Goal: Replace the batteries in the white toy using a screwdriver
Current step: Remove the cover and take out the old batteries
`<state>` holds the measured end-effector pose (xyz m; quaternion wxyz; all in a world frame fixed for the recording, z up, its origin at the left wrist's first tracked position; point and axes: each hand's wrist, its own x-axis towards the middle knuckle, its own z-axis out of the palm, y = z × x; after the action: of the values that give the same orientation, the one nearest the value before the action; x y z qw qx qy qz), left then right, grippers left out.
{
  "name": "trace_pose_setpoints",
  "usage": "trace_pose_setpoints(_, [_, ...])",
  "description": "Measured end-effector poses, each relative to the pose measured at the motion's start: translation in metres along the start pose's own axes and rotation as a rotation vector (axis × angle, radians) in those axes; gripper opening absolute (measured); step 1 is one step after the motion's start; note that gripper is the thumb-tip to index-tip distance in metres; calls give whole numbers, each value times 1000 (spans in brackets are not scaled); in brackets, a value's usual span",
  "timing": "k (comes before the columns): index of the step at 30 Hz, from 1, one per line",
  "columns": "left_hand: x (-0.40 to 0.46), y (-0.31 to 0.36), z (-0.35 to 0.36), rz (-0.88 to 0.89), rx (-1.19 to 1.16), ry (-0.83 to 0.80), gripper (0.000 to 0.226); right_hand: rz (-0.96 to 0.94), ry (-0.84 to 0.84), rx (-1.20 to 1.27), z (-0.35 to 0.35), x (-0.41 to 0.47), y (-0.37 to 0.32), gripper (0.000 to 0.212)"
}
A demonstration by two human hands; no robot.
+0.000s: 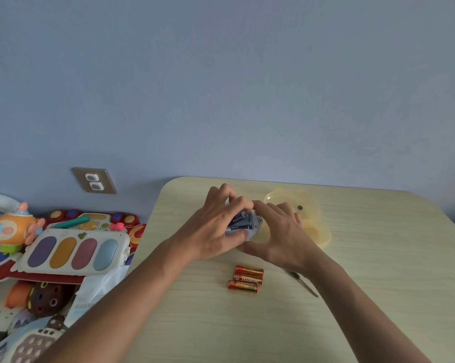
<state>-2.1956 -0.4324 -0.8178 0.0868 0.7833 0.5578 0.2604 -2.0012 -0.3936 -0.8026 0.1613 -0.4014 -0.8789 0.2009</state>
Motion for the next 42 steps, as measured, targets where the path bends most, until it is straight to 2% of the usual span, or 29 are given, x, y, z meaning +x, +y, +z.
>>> trace_pose_setpoints(5, [-5, -1, 2, -56, -96, 23, 43, 14, 97, 161, 4, 5, 6, 39])
trace_pose_setpoints(8, [-9, -3, 3, -78, -148, 36, 46, -2, 151, 159, 4, 12, 3, 19])
trace_pose_setpoints(10, [-9, -3, 5, -91, -188, 46, 47, 7, 137, 158, 2, 15, 1, 14])
trace_pose_setpoints(14, [-12, -2, 9, -122, -237, 86, 48, 34, 66, 4, -2, 19, -3, 12])
trace_pose_setpoints(18, [-16, -4, 13, -183, -299, 114, 54, 30, 89, -44, -1, 17, -7, 9])
trace_pose_setpoints(23, [-16, -5, 13, -216, -312, 110, 53, 50, 166, 129, -8, 16, -10, 9])
trace_pose_setpoints(28, [-19, -5, 13, -231, -356, 105, 57, 168, 324, 385, -41, 9, -6, 10])
trace_pose_setpoints(31, [-20, -5, 13, -234, -403, 108, 58, 230, 380, 432, -54, 1, 6, 12])
trace_pose_setpoints(34, [-21, -6, 13, -229, -423, 121, 58, 273, 378, 334, -55, -6, 17, 12])
trace_pose_setpoints(38, [-21, -7, 15, -216, -406, 132, 60, 280, 261, 125, -45, -10, 22, 10])
trace_pose_setpoints(42, [-22, -8, 16, -200, -387, 132, 61, 305, 183, 30, -39, -11, 26, 10])
